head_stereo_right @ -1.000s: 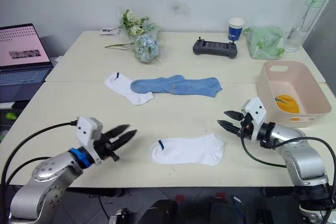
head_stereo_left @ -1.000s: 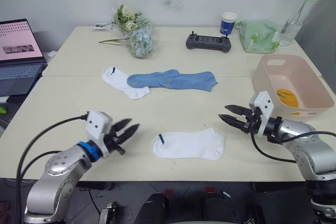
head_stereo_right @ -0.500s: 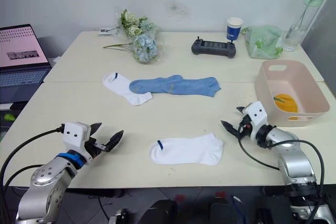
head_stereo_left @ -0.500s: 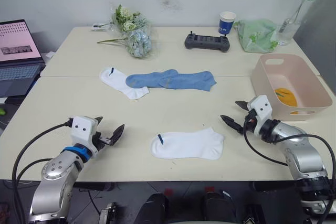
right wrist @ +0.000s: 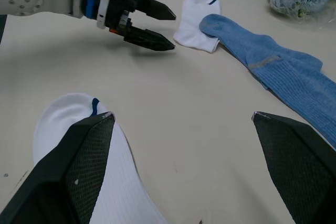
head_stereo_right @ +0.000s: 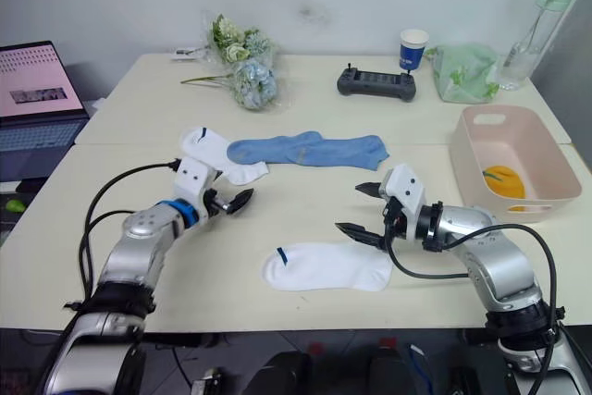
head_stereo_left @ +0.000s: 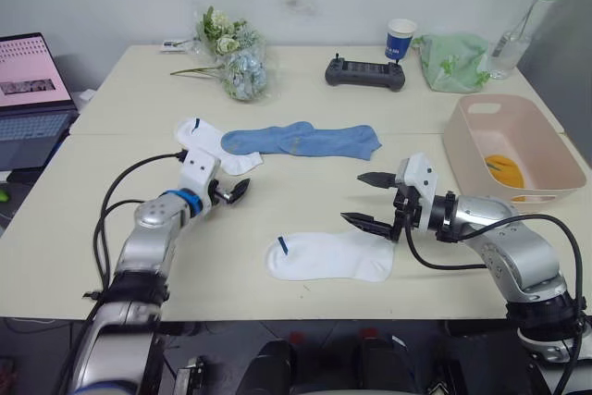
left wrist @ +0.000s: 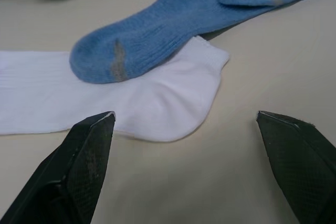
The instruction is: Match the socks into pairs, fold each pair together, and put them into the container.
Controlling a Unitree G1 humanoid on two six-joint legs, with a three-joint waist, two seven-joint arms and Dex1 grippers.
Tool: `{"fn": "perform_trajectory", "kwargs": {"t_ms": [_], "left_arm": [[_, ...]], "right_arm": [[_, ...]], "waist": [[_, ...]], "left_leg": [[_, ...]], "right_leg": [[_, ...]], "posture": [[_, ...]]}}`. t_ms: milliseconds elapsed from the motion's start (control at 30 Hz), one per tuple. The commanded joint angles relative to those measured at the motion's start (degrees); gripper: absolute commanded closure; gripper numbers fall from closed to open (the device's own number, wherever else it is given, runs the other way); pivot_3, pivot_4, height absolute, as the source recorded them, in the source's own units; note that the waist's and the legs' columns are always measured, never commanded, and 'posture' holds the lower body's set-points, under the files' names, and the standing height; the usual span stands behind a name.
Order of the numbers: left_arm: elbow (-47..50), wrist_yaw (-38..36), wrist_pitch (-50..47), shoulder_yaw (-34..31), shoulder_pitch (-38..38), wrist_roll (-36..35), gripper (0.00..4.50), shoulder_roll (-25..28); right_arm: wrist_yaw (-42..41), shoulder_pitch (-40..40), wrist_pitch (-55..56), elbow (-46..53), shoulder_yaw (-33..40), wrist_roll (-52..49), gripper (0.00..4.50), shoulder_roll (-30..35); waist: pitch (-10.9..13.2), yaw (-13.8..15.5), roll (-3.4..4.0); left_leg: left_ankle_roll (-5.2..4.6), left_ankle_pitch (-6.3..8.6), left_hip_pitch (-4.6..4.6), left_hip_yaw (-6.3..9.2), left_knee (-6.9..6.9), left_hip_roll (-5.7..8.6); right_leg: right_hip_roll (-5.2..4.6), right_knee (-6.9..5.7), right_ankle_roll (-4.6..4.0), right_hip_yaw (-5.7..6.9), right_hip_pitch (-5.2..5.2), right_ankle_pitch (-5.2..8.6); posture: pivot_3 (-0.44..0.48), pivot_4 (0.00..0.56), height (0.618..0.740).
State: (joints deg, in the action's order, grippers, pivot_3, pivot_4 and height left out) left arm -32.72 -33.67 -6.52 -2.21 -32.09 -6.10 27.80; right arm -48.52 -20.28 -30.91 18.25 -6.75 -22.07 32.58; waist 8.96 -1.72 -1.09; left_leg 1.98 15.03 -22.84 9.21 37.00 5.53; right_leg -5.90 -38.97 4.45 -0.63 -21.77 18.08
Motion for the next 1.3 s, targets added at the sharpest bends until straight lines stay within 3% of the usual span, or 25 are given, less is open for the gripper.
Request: {"fn": "perform_trajectory", "kwargs": {"t_ms": [33, 233, 433, 600, 800, 900, 1200, 1233, 1300], "left_arm": [[-7.62, -0.64, 3.24, 1.01, -4.97, 2.12, 0.60, -0.06], [-16.42, -0.93, 4.13, 0.77, -10.75, 3.02, 2.49, -0.67], [-16.40, -2.38, 4.82, 0.70, -11.08, 2.92, 4.36, -0.63], [-2.43, -5.80, -1.35, 0.37, -4.51, -0.23, 4.44, -1.06], [24.70, -6.34, -17.07, 0.50, 5.85, -6.83, 4.44, -2.28], [37.47, -7.00, -26.68, 4.05, 7.57, -11.47, 4.44, -4.79], [41.10, -2.16, -33.49, 13.66, 5.78, -11.04, 4.44, -14.45], [40.78, -1.94, -33.39, 14.09, 6.21, -10.96, 3.98, -14.81], [41.67, -2.80, -33.54, 14.85, 7.43, -11.95, 3.55, -14.95]], "right_arm": [[0.57, -0.78, -0.20, 1.81, 1.19, -0.82, 0.00, -0.04], [1.90, -0.45, -0.92, 2.33, 2.30, -1.35, 0.00, -0.33], [2.55, -0.04, -0.70, 2.19, 2.97, -1.31, 0.00, -0.29], [3.26, 0.37, -0.48, 2.07, 3.72, -1.31, 0.00, -0.25], [4.15, 0.76, -0.71, 2.15, 4.23, -1.41, 0.00, -0.64], [4.38, 0.01, -0.90, 1.26, 4.17, -1.04, 0.00, -0.79], [7.00, -4.19, 1.46, -5.41, 6.45, 2.21, 0.00, -0.55], [7.11, -4.65, 1.28, -5.99, 6.81, 2.08, 0.00, -0.56], [6.90, -4.90, 1.20, -6.93, 7.08, 2.34, 0.00, -0.39]], "waist": [[0.00, -0.05, 0.00], [-0.01, -0.18, -0.01], [-0.01, -0.21, 0.00], [-0.01, -0.25, 0.00], [0.00, -0.22, 0.00], [-0.01, 0.08, 0.00], [0.00, -0.17, 0.00], [-0.01, -0.21, 0.00], [-0.01, -0.25, 0.01]], "left_leg": [[0.00, 0.00, 0.00, 0.00, 0.00, 0.00], [0.01, -0.01, 0.01, 0.00, 0.01, 0.00], [0.01, -0.01, 0.01, 0.00, 0.01, 0.00], [0.01, -0.01, -0.02, -0.01, 0.00, 0.01], [0.01, -0.01, -0.07, -0.02, 0.00, -0.02], [0.01, -0.01, -0.11, -0.04, 0.03, -0.01], [0.01, -0.01, -0.02, -0.10, 0.05, 0.00], [0.01, -0.01, -0.02, -0.11, 0.03, -0.01], [0.01, -0.01, 0.00, -0.12, 0.01, -0.06]], "right_leg": [[0.00, -0.02, 0.00, 0.01, -0.01, 0.00], [0.00, -0.06, 0.00, 0.00, -0.02, 0.00], [0.01, -0.08, 0.00, -0.01, -0.04, 0.00], [0.00, -0.06, 0.00, -0.05, -0.07, 0.00], [0.01, -0.11, -0.01, -0.15, -0.20, -0.01], [0.00, -0.10, -0.01, -0.16, -0.19, -0.01], [0.01, -0.07, 0.00, -0.14, -0.03, -0.01], [0.01, -0.07, 0.00, -0.15, -0.04, -0.01], [0.05, -0.08, -0.01, -0.15, -0.06, -0.01]], "posture": [[0.000, 0.150, 0.740], [0.000, 0.150, 0.740], [0.000, 0.150, 0.740], [0.000, 0.150, 0.740], [0.000, 0.150, 0.740], [0.000, 0.150, 0.740], [0.000, 0.150, 0.740], [0.000, 0.150, 0.740], [0.000, 0.150, 0.740]]}}
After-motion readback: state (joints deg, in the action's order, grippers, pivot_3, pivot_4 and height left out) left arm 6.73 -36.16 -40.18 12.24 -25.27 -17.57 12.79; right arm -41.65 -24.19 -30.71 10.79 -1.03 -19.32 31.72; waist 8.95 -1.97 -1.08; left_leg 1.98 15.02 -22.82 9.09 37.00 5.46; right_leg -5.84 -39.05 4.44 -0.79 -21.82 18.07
